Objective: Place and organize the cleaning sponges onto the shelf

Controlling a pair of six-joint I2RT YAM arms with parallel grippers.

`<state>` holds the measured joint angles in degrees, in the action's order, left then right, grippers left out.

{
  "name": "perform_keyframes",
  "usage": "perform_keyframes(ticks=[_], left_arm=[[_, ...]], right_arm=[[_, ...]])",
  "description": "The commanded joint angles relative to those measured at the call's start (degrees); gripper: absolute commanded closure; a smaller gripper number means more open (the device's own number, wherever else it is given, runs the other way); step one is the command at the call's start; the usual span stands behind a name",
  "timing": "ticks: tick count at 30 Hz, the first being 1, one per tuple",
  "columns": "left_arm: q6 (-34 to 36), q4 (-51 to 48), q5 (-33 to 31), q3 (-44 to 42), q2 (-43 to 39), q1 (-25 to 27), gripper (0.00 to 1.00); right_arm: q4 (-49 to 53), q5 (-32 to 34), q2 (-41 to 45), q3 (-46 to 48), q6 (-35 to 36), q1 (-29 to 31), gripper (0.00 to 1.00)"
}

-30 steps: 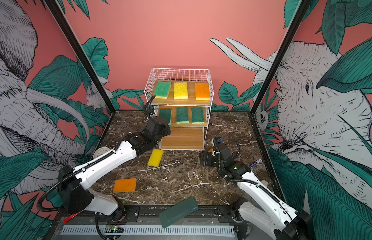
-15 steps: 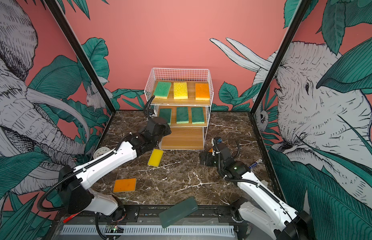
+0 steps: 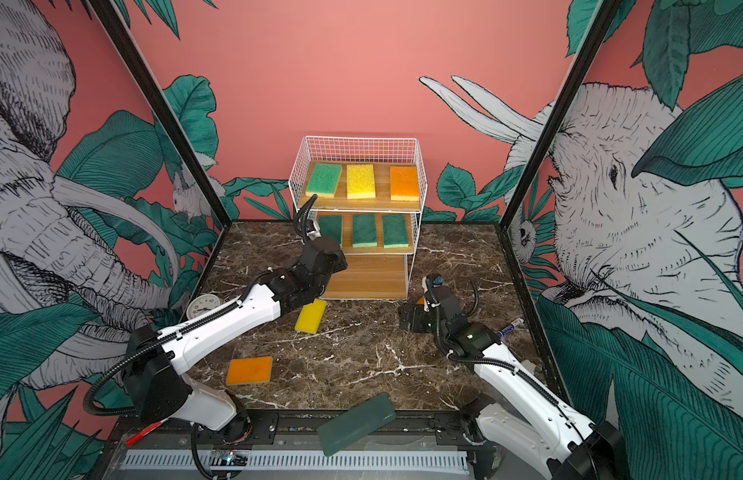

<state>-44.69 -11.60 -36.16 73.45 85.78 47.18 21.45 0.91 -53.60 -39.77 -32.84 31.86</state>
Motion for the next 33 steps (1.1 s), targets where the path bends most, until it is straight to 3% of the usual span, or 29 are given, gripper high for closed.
perform_keyframes(ticks=[1,8,22,33], left_arm=[[-0.01,0.96,-4.05,-0.67,-0.35,0.54,0.94],[-0.39,0.82,-8.63,-0.90,-0.79,1.30,0.95],[2.28,5.88,-9.50,-0.66,1.86,1.35,0.95],[0.57,3.71,-11.91,0.62,2.46,1.16,0.95]], right_arm=[[-1.83,0.97,0.43,0.39,0.58,-0.21,0.03],[-1.77,1.20,1.03,1.01,0.67,-0.20,0.04],[-2.09,1.18,1.57,1.80,0.72,-0.20,0.03],[-2.12,1.17,1.75,2.15,0.76,-0.21,0.03]])
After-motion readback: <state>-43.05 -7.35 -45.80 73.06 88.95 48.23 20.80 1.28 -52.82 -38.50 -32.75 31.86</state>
